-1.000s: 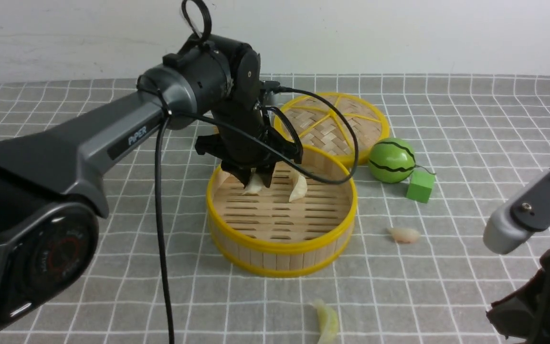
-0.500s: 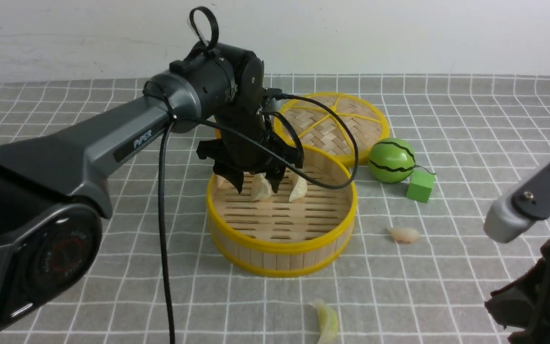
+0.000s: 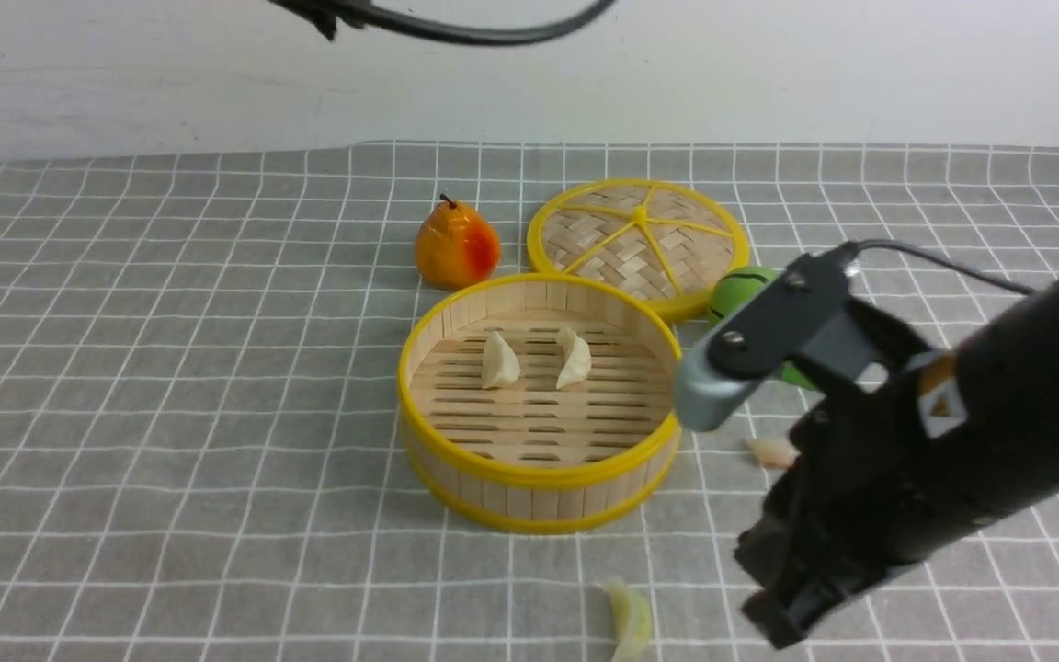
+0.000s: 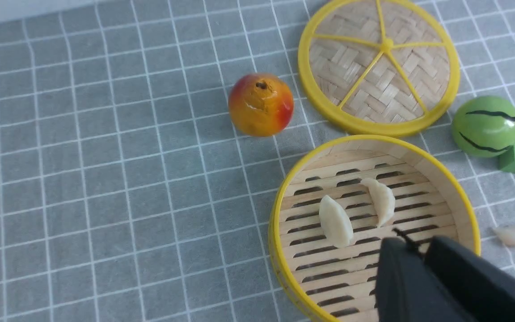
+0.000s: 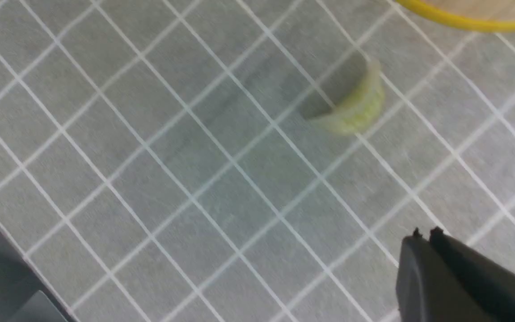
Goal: Put the dumplings into the steamer on the table with the grey tablecloth.
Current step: 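Reach for and grasp a dumpling lying on the table beside the steamer, then place the dumpling in the bamboo steamer basket with the right gripper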
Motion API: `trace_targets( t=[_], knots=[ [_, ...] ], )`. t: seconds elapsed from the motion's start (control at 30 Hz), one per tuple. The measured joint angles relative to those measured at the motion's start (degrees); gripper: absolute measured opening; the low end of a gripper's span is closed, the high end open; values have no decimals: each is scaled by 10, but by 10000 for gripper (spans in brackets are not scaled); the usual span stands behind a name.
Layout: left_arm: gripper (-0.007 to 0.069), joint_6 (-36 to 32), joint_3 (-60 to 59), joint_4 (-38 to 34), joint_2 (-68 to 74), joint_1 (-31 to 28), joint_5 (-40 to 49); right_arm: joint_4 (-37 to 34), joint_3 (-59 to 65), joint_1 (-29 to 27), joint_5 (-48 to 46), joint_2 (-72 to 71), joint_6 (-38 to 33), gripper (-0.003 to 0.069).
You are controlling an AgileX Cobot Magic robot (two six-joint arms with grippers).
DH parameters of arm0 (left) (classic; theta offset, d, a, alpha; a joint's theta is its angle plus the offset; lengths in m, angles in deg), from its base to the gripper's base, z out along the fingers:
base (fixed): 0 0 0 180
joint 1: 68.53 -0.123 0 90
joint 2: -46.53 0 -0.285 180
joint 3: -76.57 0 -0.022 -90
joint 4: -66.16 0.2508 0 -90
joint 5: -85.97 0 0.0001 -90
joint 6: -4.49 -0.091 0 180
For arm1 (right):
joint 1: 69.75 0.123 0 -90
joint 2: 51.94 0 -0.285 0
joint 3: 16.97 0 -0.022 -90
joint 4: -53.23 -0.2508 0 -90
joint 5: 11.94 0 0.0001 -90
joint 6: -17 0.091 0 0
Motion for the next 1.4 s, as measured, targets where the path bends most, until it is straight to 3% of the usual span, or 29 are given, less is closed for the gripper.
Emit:
trace_targets(
  t=[0.07,0.27,0.4,0.63,0.77,0.9,1.03,1.1,1.17,1.4],
  knots=[
    [-15,0,-46,1,-53,0,0,-1,-12,16,16,29,16,9],
    [-14,7,-263,-3,-237,0,0,40,-45,21,28,114,70,78],
    [-14,9,-405,-19,-348,0,-11,80,-66,21,33,166,119,204],
    [-14,9,-618,-56,-502,0,-88,126,-97,21,55,268,215,535],
    [-14,9,-672,-63,-530,0,-97,128,-98,21,84,313,249,610],
    [-14,9,-690,-64,-532,0,-97,122,-101,21,100,335,271,574],
    [-14,9,-691,-64,-532,0,-100,109,-103,21,99,336,273,445],
    [-14,9,-691,-64,-532,0,-101,104,-103,21,87,333,273,285],
    [-14,9,-691,-64,-532,0,-102,104,-105,21,69,326,271,183],
    [-14,9,-691,-64,-532,0,-103,98,-194,21,-2,277,209,198]
  ],
)
